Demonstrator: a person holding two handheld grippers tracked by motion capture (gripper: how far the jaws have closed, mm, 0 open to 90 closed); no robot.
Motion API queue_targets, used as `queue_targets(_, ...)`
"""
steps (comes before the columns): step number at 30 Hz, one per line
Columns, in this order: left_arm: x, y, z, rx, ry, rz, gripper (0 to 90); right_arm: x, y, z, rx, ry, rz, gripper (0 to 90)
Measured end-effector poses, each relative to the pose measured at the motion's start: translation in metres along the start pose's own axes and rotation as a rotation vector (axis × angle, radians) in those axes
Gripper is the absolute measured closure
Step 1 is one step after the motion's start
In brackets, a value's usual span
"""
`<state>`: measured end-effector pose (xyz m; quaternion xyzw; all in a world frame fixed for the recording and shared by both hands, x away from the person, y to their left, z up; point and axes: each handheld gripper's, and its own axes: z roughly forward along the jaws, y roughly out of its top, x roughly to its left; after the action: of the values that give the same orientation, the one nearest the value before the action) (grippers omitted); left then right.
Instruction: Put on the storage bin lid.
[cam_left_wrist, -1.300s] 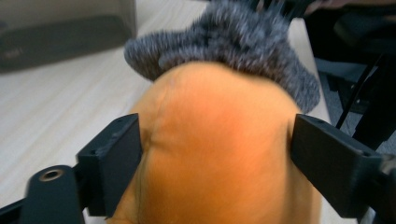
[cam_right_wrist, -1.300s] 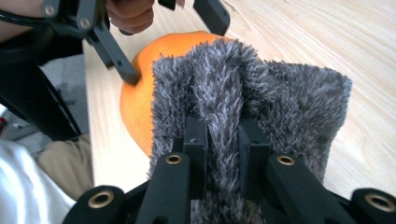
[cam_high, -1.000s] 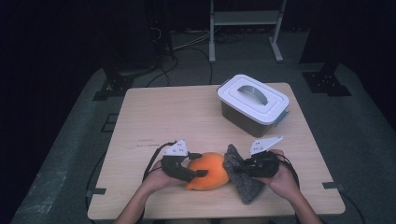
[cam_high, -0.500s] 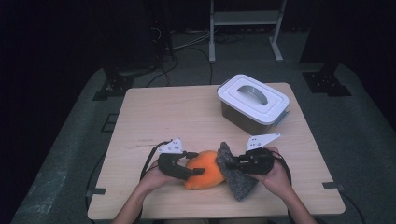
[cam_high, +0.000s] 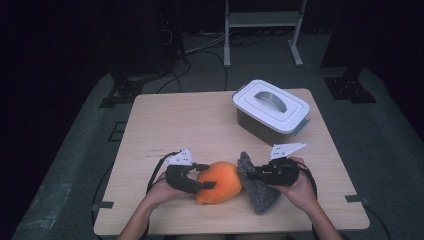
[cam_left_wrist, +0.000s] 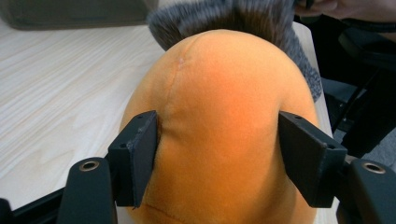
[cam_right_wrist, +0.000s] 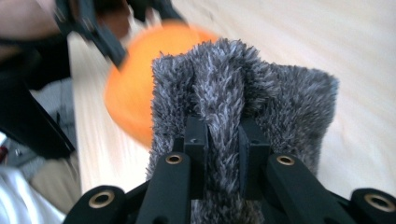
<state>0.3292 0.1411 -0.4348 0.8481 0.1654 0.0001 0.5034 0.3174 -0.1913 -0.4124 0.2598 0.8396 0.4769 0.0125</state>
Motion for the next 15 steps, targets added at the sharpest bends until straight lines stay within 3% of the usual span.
queue_targets(4,-0.007,0.002,0.004,0.021,-0.009,0.043,31.1,0.007,0.009,0.005,-0.042,0.039,-0.017,75.8)
queue_targets(7,-0.008,0.003,0.003,0.021,-0.018,0.052,30.5,0.010,0.007,0.016,0.000,0.050,-0.033,76.1)
queue_targets(10,-0.008,0.006,0.001,-0.013,-0.019,0.038,25.9,0.009,0.003,0.016,0.008,0.051,-0.026,76.2)
queue_targets(12,-0.008,0.007,0.004,0.001,-0.004,0.037,21.3,0.008,0.000,0.015,0.026,0.042,-0.030,76.2)
queue_targets(15,-0.009,0.005,0.007,0.019,-0.013,0.035,25.8,0.005,-0.005,0.013,0.042,0.049,-0.016,76.1)
